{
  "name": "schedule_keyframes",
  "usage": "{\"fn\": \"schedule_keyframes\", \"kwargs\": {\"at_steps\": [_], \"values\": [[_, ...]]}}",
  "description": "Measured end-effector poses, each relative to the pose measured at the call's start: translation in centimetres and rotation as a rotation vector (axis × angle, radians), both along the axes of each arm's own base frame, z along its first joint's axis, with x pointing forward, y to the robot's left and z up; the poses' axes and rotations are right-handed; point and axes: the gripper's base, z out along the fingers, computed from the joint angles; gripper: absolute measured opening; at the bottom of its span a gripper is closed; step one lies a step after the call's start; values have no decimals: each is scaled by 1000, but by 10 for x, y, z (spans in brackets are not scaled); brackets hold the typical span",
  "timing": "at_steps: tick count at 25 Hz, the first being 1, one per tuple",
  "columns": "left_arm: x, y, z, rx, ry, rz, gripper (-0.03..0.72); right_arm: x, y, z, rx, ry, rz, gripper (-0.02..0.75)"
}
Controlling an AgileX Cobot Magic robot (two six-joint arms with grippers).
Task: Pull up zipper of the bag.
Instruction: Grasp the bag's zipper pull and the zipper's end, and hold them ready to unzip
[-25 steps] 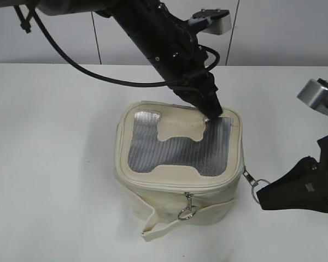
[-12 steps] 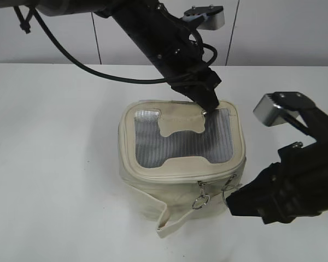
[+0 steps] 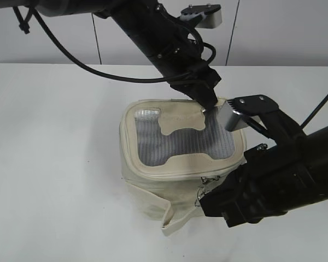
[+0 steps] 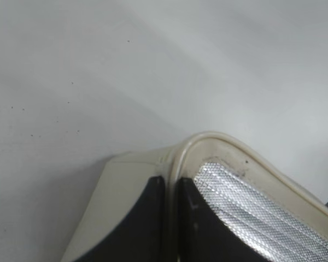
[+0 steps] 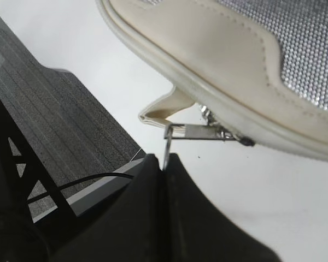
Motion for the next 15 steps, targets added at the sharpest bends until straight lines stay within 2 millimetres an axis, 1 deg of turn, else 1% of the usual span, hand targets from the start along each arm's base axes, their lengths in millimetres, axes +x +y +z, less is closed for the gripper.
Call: {"fn": "schedule_keyframes", "kwargs": {"at_steps": [5,12,15], "values": [[0,0,0,1,-2,0,36,0,3,2,11,-1,4,8],[0,0,0,5,2,-5,36,-2,19,6,19,-37,64,8],[-1,0,0,6,4,-7,36,-1,21,5,17,-34,65,8]]}}
